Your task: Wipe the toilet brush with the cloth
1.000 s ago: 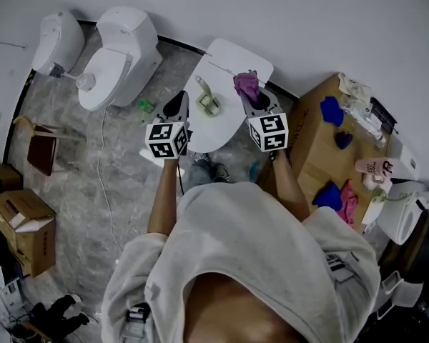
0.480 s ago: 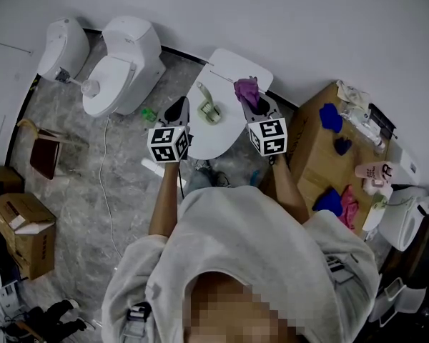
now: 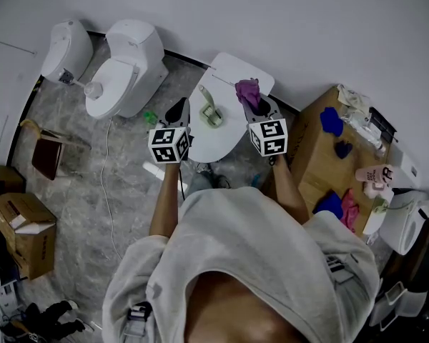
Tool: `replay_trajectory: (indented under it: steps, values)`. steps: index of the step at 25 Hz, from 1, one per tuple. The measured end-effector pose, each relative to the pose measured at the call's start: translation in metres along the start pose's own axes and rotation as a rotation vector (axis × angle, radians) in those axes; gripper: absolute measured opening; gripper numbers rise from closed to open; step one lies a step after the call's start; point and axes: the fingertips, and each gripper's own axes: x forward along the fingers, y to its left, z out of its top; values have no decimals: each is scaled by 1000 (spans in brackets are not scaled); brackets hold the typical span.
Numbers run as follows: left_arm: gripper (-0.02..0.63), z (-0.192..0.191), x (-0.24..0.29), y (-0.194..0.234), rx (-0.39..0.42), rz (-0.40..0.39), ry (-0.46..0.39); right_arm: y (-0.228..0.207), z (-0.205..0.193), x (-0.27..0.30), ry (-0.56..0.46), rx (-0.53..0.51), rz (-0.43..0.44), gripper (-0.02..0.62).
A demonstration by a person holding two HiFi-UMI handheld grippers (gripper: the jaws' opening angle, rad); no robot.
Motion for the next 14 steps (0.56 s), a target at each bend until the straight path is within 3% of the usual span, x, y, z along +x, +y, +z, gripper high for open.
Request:
replay_trajectory:
  steps: [14]
  values:
    - [20,-1,4,-2,-1,-1,8,-3,-3,2,12,5,2,101]
